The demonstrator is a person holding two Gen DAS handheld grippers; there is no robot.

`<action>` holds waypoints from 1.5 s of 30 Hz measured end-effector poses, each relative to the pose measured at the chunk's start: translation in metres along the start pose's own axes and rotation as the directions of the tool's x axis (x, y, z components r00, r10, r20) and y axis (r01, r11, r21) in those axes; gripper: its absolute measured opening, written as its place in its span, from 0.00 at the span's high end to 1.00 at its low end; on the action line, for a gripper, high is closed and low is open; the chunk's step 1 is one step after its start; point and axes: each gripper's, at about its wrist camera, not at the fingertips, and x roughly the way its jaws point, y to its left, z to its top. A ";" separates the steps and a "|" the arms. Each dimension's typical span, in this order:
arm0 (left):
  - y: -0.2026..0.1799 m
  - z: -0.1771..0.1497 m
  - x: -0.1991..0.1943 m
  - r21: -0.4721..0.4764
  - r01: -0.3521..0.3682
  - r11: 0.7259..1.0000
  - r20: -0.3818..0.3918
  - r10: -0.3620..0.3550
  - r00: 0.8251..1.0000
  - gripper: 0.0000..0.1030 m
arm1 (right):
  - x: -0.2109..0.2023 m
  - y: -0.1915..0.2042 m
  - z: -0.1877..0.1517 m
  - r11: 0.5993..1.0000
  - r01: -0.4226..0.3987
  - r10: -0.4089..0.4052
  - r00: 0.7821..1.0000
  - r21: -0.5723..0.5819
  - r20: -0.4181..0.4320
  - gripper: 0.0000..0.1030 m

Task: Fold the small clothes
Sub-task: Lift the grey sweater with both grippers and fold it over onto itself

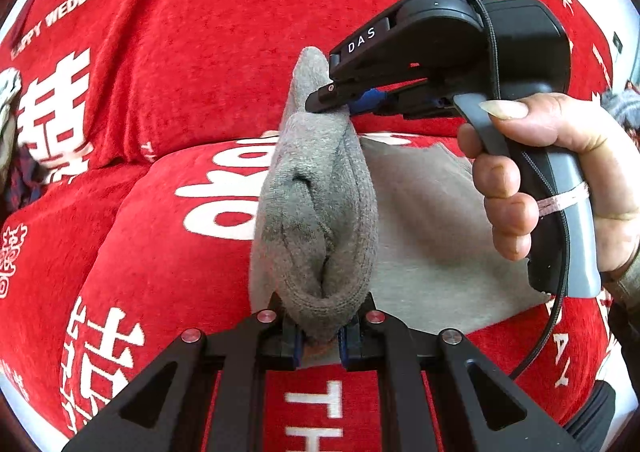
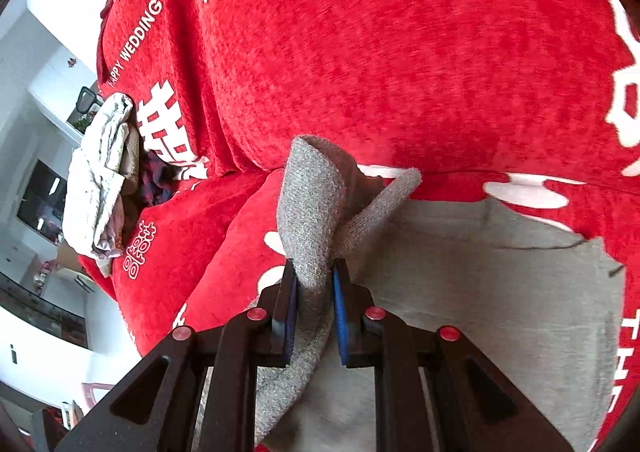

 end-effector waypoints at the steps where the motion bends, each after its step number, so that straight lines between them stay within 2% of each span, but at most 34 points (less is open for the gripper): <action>1: -0.005 0.000 0.001 0.009 -0.001 1.000 -0.002 0.001 1.000 0.87 | -0.004 -0.006 -0.002 1.000 -0.006 0.006 1.000 0.008 0.004 0.83; 13: -0.084 0.008 0.006 0.139 0.009 0.990 -0.023 -0.006 1.000 0.87 | -0.045 -0.064 -0.015 0.996 -0.068 0.065 0.996 0.050 0.058 0.83; 25: -0.151 0.020 0.012 0.252 0.029 0.967 -0.033 -0.021 0.999 0.87 | -0.091 -0.129 -0.031 0.991 -0.078 0.065 0.990 0.109 0.123 0.83; 31: -0.187 0.016 0.029 0.299 0.035 0.954 -0.070 -0.015 0.997 0.87 | -0.096 -0.164 -0.041 0.986 -0.076 0.057 0.990 0.151 0.126 0.84; 37: -0.201 0.006 0.047 0.325 0.023 0.946 -0.112 0.015 0.994 0.87 | -0.097 -0.191 -0.053 0.979 -0.081 0.056 0.989 0.188 0.135 0.92; 42: -0.211 0.000 0.059 0.355 0.001 0.935 -0.118 0.044 0.992 0.87 | -0.090 -0.203 -0.060 0.978 -0.063 0.039 0.992 0.201 0.124 0.92; 45: -0.215 -0.002 0.063 0.370 -0.012 0.929 -0.120 0.060 0.991 0.87 | -0.089 -0.208 -0.063 0.971 -0.086 0.061 0.991 0.222 0.117 0.87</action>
